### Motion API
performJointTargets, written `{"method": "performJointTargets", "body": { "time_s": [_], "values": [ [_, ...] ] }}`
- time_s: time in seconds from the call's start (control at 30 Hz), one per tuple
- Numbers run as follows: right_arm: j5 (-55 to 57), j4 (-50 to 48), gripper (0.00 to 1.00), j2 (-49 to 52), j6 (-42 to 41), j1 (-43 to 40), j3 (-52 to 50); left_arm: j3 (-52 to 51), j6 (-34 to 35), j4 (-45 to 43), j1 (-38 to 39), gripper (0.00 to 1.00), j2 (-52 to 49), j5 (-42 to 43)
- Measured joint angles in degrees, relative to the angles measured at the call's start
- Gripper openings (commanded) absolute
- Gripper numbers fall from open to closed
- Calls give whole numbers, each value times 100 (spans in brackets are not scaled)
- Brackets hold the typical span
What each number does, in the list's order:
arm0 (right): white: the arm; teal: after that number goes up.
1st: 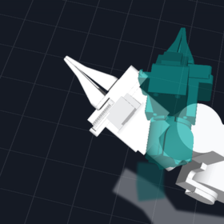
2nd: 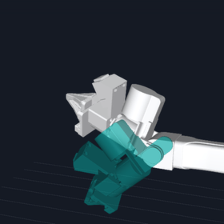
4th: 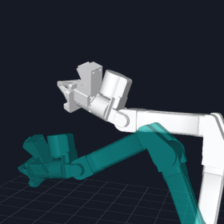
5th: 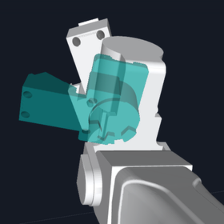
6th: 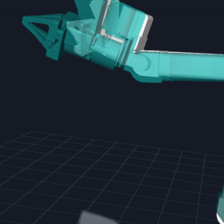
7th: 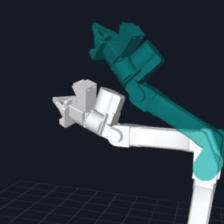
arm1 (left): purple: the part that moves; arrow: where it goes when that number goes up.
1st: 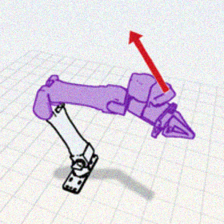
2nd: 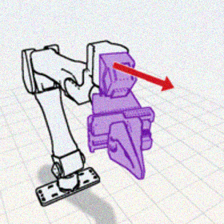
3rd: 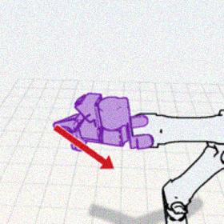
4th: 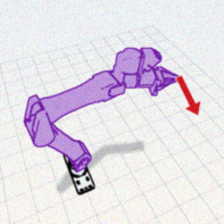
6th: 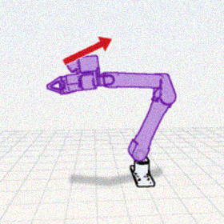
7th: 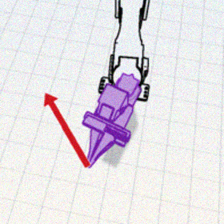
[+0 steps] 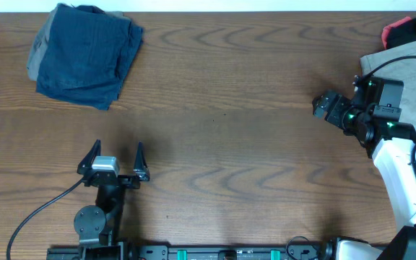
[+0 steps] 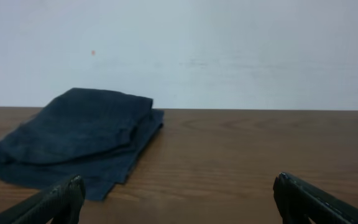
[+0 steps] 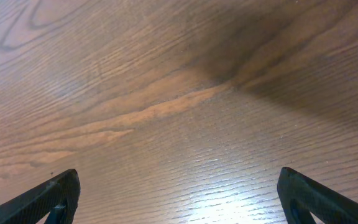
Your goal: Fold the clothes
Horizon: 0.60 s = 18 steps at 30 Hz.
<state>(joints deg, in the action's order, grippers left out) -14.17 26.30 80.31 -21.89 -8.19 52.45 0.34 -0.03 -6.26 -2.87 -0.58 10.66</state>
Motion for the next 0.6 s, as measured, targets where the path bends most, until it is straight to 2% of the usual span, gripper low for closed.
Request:
{"method": "performJointTargets", "body": {
  "time_s": [0.27, 0.6],
  "values": [
    [0, 2, 99, 0, 0, 0, 0, 22, 0, 654, -2, 98, 0, -278],
    [0, 2, 99, 0, 0, 0, 0, 44, 0, 710, -2, 98, 0, -380]
  ]
}}
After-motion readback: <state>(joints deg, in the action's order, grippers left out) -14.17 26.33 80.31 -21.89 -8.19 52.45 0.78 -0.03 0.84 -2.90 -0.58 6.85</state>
